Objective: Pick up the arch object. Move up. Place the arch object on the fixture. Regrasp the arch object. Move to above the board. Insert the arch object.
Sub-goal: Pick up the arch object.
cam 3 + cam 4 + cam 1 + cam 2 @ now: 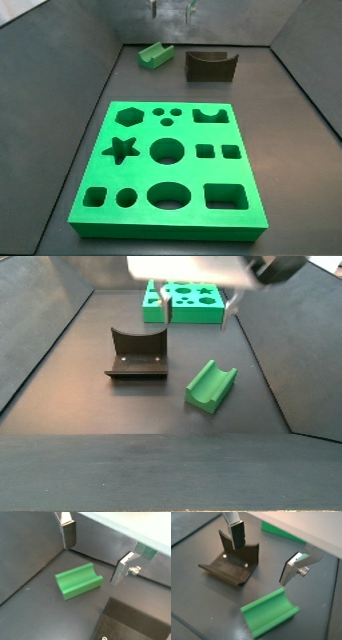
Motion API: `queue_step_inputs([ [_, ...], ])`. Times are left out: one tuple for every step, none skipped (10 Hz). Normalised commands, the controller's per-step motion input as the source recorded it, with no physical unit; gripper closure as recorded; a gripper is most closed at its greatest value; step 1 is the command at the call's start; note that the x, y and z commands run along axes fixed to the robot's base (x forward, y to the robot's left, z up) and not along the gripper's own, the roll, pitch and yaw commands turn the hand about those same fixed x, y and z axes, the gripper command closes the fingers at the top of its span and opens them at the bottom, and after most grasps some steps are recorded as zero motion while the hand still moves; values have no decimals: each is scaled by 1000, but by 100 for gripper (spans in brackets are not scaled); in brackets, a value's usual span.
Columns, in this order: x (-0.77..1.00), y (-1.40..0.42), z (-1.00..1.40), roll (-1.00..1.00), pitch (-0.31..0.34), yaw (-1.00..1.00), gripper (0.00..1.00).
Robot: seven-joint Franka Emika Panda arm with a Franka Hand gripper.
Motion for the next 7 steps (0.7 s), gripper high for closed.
queue_step_inputs([
  [286,249,-677,-86,99,-623,0],
  [300,243,-637,-91,106,-611,0],
  [214,303,-600,-114,99,-563,0],
  [103,391,-554,-126,77,-491,0],
  [-77,477,-434,-117,0,-349,0],
  [-189,380,-323,-109,0,-191,0],
  [-97,231,-191,-196,-17,-143,0],
])
